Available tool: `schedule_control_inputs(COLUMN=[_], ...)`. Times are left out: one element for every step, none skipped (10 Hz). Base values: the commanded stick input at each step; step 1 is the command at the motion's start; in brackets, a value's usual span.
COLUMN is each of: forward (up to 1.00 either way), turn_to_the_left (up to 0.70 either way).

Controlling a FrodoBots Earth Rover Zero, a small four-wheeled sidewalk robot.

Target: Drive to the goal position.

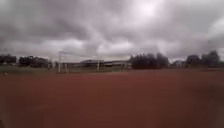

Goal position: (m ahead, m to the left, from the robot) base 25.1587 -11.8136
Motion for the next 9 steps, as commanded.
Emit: schedule_control_inputs(forward=[0.70,0.70,0.70,0.70,0.70,0.70,0.70,0.70,0.70], turn_to_the_left=[0.00,0.00,0.00,0.00,0.00,0.00,0.00,0.00,0.00])
